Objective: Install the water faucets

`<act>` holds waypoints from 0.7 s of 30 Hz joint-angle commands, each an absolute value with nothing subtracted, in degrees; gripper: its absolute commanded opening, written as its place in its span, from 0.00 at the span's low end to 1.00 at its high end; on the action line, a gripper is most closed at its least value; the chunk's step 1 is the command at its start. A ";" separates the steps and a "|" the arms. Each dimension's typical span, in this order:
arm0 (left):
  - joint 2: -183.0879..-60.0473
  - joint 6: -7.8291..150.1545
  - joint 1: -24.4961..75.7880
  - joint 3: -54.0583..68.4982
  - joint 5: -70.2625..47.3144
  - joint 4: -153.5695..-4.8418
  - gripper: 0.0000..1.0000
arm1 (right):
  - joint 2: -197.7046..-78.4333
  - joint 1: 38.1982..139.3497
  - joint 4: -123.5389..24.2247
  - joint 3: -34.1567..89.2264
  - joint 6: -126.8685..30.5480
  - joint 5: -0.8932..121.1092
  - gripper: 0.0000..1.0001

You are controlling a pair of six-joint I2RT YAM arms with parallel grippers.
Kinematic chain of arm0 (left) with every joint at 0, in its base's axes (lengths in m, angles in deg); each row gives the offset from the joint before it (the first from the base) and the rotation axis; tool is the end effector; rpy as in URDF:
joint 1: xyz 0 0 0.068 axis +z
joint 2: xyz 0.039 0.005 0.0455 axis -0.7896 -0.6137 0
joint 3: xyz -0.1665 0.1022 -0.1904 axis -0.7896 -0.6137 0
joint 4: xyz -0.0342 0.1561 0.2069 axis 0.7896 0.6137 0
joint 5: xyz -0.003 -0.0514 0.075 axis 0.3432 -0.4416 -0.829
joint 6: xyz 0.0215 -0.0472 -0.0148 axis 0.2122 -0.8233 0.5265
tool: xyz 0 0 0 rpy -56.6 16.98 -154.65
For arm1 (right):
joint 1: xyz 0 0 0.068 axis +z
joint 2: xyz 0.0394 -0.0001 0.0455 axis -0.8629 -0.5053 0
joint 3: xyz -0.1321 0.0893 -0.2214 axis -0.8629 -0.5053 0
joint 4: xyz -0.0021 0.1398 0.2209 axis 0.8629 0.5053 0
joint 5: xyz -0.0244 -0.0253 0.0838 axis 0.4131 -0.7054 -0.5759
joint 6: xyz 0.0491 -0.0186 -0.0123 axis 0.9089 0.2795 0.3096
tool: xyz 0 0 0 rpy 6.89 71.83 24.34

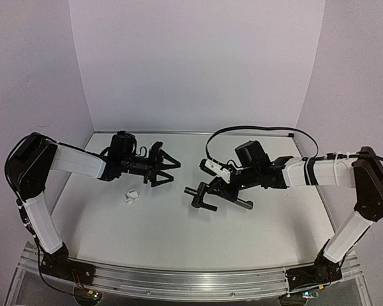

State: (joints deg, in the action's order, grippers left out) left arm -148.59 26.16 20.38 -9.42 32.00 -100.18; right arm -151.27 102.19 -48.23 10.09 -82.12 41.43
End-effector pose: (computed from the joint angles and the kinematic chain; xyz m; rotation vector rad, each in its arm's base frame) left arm 0.3050 -0.2217 0.1946 0.2090 2.3310 -1.7895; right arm 0.2518 0.2526 0.2156 -1.4759 1.6782 0.6592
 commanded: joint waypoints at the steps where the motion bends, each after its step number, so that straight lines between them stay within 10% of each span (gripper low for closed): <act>1: -150.99 21.59 15.28 -3.98 39.64 -110.26 0.88 | -149.95 102.76 -52.53 14.74 -85.13 33.43 0.00; 10: -152.40 20.59 12.36 -4.21 42.83 -113.02 0.68 | -149.77 102.80 -53.35 14.04 -85.06 36.15 0.00; 17: -149.30 30.67 12.23 -5.12 42.30 -99.31 0.81 | -149.24 102.80 -54.17 13.06 -84.26 38.44 0.00; 21: -148.55 32.91 12.03 -5.41 42.25 -95.77 0.64 | -149.50 102.80 -54.30 13.21 -83.95 38.94 0.00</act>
